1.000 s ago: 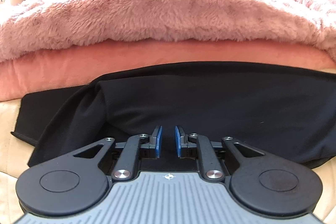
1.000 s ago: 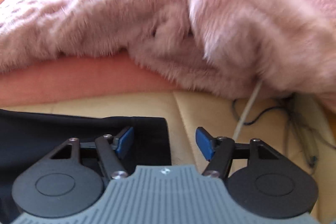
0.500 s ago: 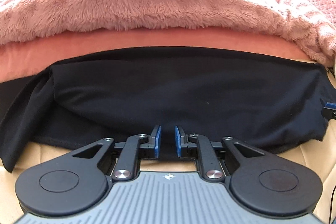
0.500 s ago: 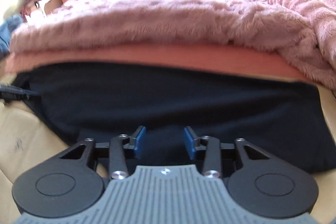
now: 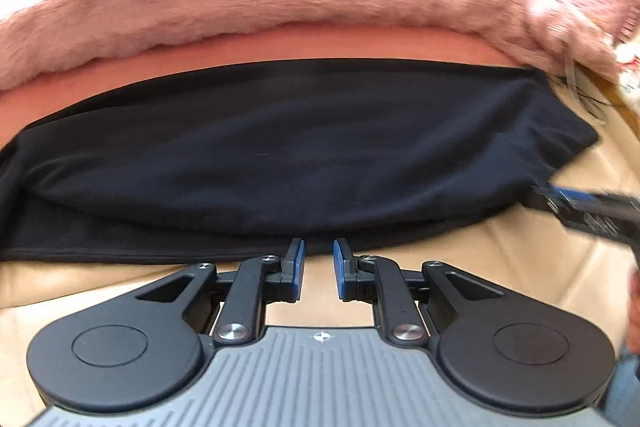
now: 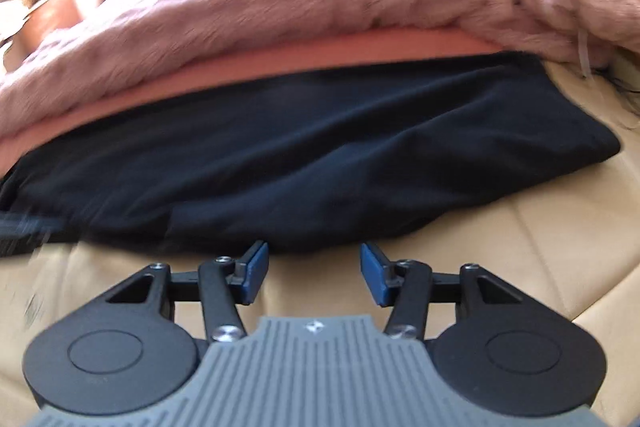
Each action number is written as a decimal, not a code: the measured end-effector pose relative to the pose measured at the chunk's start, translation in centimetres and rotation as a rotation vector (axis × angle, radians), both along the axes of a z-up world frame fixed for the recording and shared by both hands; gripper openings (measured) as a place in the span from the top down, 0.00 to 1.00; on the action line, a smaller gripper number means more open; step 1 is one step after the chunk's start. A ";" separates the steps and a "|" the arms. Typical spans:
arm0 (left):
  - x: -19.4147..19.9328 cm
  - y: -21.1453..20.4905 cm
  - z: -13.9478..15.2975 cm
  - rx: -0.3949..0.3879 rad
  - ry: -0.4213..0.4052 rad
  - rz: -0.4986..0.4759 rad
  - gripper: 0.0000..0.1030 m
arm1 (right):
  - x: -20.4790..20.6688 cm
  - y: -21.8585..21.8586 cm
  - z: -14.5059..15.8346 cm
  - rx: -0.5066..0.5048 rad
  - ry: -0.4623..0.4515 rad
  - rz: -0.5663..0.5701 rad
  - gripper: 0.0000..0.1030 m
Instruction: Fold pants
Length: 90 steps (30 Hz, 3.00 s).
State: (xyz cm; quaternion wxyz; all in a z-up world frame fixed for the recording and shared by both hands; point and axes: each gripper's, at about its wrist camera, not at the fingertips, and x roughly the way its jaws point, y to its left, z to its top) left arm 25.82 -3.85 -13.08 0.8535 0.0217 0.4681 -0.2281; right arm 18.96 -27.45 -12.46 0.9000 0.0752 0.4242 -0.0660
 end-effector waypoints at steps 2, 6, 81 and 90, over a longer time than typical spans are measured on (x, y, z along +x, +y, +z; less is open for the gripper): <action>-0.5 -1.0 0.2 -0.031 -0.004 -0.057 0.83 | 0.4 -0.5 0.4 0.056 0.003 0.011 0.85; -1.5 -3.7 0.2 -0.110 0.000 -0.183 0.83 | 0.4 -0.7 2.3 0.069 -0.024 0.071 1.00; -3.1 24.7 0.5 0.078 -0.152 0.711 0.52 | -0.5 -2.6 0.4 -0.045 0.021 0.226 0.83; -1.7 28.8 -3.7 -0.005 -0.115 0.749 0.57 | 0.4 -1.5 -2.7 -0.073 0.154 0.211 0.84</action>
